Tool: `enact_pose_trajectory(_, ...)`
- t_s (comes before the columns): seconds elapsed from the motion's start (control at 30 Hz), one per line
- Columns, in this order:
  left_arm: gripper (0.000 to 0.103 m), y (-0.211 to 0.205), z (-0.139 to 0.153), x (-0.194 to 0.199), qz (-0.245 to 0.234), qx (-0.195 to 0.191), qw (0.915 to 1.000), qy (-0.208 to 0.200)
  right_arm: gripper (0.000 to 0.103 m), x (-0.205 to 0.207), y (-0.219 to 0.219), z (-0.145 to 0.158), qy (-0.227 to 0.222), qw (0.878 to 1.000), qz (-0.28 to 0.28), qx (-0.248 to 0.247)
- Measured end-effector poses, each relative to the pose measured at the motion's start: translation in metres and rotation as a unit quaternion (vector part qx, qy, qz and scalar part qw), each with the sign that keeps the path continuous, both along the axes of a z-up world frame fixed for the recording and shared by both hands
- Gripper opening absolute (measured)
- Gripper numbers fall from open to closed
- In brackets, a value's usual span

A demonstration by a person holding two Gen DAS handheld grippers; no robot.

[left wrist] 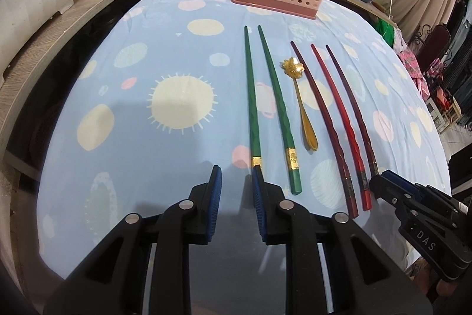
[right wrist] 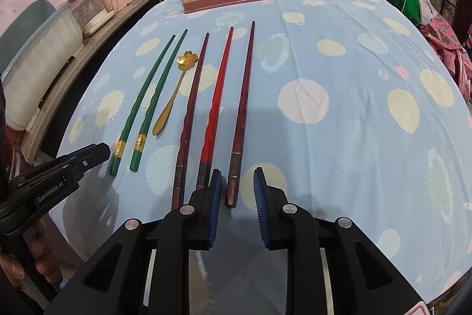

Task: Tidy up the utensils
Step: 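Move both tools back over the remaining chopsticks and gold spoon, then grasp a green chopstick with the left tool while the right tool grasps a dark red chopstick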

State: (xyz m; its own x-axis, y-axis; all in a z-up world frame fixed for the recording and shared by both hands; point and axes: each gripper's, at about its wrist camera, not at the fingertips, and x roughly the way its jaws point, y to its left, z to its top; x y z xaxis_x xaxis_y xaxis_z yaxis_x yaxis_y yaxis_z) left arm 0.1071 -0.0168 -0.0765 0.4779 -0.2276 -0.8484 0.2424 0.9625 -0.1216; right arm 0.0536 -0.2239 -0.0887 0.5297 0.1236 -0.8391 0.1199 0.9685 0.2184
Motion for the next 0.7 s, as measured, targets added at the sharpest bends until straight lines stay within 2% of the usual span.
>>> enact_pose_trajectory(0.2,0.027,-0.0053,-0.0054,0.0001,-0.006,0.001,1.0,0.005,0.022,0.0,0.0008,-0.0016,0.0,1.0,0.002,-0.005)
enact_pose_trajectory(0.63,0.027,-0.0089,-0.0096,-0.0005,-0.011,0.012,0.9998,-0.007,0.022,0.0011,0.0037,-0.0024,-0.004,1.0,0.007,-0.018)
enact_pose_trajectory(0.7,0.023,-0.0083,-0.0094,-0.001,-0.012,0.011,0.9998,-0.008,0.022,0.0006,0.0049,-0.0026,-0.006,1.0,0.009,-0.024)
